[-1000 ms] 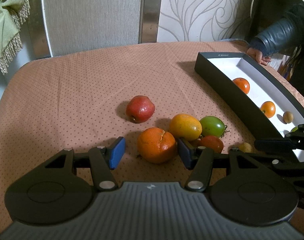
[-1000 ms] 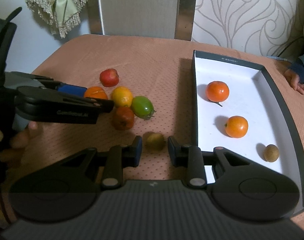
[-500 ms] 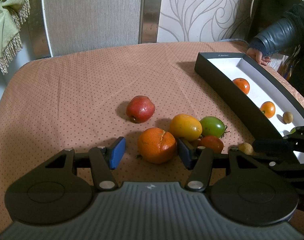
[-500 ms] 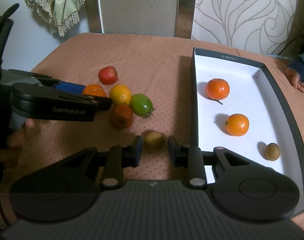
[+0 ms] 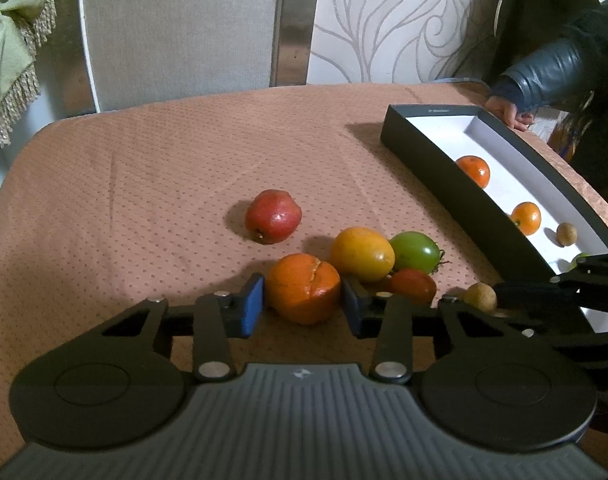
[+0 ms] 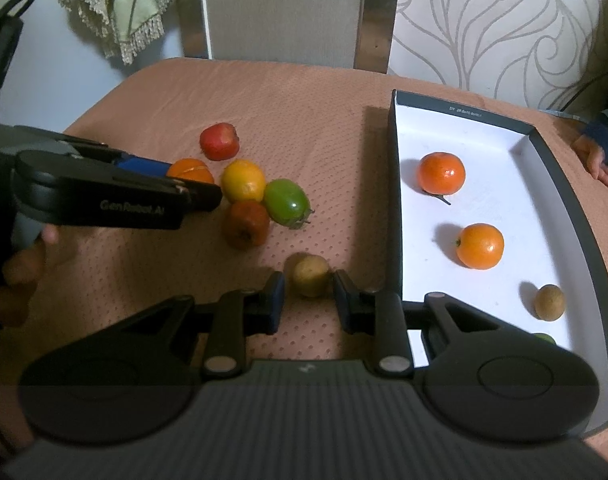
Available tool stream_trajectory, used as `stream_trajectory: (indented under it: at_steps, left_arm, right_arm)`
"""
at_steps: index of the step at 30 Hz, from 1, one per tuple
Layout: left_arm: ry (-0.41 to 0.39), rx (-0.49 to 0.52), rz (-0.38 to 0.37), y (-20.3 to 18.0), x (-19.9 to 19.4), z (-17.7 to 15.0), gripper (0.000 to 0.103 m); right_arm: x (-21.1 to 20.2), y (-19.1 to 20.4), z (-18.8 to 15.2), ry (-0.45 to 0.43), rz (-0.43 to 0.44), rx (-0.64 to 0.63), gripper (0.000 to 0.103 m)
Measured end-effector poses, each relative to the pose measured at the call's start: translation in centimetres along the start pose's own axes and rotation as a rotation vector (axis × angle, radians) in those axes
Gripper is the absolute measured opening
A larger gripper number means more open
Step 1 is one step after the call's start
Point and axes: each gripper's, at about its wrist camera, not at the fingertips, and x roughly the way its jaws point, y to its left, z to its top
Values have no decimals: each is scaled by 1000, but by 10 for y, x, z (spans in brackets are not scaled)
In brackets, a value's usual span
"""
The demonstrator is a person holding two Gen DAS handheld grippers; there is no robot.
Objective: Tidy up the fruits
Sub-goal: 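Close the left gripper on the cracked orange while the right gripper grasps the brown kiwi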
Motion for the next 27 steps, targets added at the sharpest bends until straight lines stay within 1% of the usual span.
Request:
stream_trajectory:
  at_steps: [13, 15, 27]
  left_arm:
    - [0, -5, 5, 1, -2, 0, 44]
    - [-2, -12, 6, 2, -3, 0, 44]
    - [-14, -49, 31, 10, -11, -1, 43]
  right_arm:
    - [-8, -1, -1, -15, 25, 2, 26]
    - [-9, -1, -1, -18, 28, 3, 24]
    - [-17, 0, -3, -29, 50, 6, 24]
